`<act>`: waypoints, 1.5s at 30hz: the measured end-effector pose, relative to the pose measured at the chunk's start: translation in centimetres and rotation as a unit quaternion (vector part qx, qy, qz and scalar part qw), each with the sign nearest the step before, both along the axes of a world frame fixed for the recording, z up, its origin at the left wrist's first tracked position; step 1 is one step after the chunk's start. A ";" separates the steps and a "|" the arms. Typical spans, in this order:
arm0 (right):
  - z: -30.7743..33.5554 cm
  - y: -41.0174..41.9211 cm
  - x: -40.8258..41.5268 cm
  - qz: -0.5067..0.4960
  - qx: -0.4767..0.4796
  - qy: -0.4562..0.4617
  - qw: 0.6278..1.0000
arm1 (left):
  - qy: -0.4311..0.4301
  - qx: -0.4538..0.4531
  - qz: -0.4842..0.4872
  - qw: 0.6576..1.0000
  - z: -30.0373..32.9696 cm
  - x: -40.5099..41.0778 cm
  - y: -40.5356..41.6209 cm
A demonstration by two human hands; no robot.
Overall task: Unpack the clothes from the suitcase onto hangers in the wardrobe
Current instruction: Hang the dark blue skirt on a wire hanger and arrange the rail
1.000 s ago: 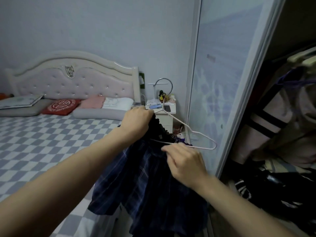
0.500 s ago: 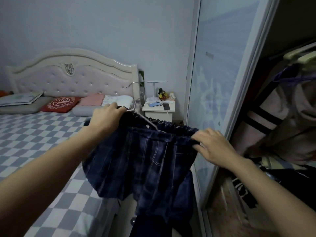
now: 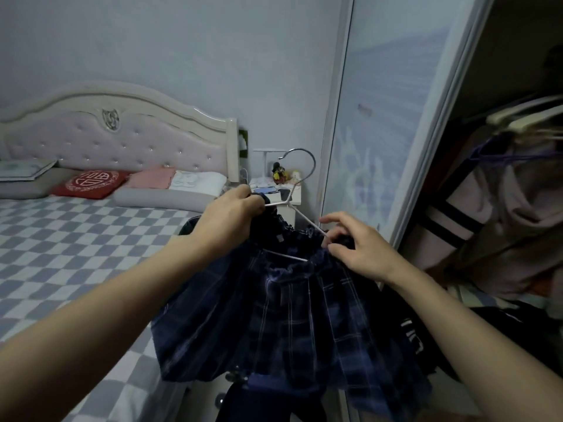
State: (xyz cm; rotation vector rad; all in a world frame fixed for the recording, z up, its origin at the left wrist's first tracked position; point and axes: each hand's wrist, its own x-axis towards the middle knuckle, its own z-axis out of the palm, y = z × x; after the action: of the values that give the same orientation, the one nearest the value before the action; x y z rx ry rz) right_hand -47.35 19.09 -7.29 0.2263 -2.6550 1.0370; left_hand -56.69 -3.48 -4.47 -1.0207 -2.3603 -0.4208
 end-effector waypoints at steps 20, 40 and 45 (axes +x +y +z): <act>3.3 -1.3 0.2 -0.133 0.242 0.086 0.957 | -0.135 -0.096 -0.123 0.979 -3.0 -1.8 -6.1; 1.9 1.4 0.8 -0.040 -0.074 0.039 0.996 | -0.191 0.154 -0.127 0.961 -4.2 -1.0 -2.9; -0.7 2.8 0.9 -0.140 -0.184 0.060 0.971 | -0.224 0.195 -0.167 0.940 -3.7 -1.3 -2.2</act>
State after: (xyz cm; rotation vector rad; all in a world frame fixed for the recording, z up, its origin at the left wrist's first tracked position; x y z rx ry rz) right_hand -46.44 21.89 -7.98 -0.1546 -2.2496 1.3388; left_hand -57.99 -5.68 -8.20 -1.2243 -2.3246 -1.3169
